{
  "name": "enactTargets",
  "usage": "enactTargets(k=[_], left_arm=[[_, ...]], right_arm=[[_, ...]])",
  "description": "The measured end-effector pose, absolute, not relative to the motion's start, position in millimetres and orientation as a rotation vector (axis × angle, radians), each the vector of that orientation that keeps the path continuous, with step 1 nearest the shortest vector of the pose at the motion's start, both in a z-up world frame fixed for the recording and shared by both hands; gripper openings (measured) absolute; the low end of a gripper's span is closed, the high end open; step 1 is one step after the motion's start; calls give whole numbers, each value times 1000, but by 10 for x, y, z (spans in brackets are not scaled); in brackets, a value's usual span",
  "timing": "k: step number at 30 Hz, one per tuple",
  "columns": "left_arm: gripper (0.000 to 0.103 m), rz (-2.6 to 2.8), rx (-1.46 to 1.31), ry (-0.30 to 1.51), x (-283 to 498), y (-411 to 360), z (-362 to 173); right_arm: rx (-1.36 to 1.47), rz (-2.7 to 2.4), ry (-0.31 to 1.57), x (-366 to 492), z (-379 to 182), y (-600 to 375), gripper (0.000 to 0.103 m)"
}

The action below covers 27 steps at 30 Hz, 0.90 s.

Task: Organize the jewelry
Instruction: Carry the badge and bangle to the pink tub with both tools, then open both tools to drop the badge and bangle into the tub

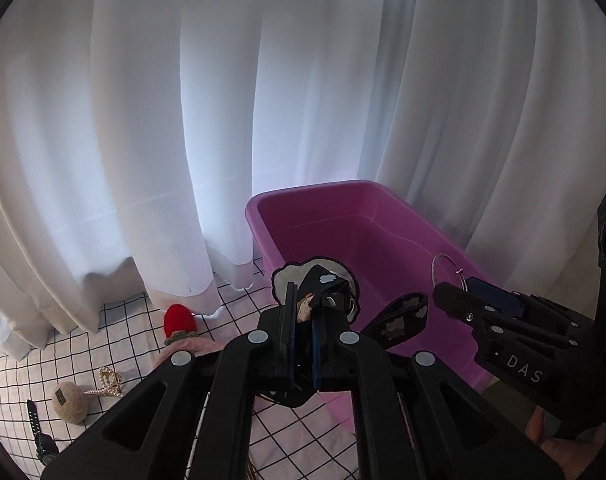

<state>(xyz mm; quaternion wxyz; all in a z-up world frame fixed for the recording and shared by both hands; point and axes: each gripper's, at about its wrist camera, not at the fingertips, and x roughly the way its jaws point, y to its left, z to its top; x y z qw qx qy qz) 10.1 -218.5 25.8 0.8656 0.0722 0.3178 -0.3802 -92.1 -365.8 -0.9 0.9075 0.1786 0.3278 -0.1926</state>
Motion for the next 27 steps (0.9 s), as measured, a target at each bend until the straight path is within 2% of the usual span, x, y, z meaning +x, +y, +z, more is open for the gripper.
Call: enactTargets(k=[14, 20, 21, 22, 23, 25, 27], left_arm=[[6, -801, 210, 765, 254, -3137, -169], [17, -773, 218, 856, 341, -3245, -338], [21, -767, 224, 863, 351, -3247, -353], [30, -759, 229, 867, 363, -3248, -369], [36, -755, 228, 868, 369, -3243, -374], [70, -739, 210, 851, 370, -3200, -358], [78, -716, 194, 808, 371, -3150, -310]], right_arm=[[448, -457, 788, -877, -444, -4433, 41], [458, -466, 817, -812, -491, -4486, 41], [458, -469, 826, -809, -495, -4494, 42], [463, -466, 838, -797, -504, -4509, 52], [475, -464, 845, -820, -512, -4524, 57], [499, -467, 837, -847, -514, -4555, 60], [499, -477, 832, -861, -499, -4565, 60]])
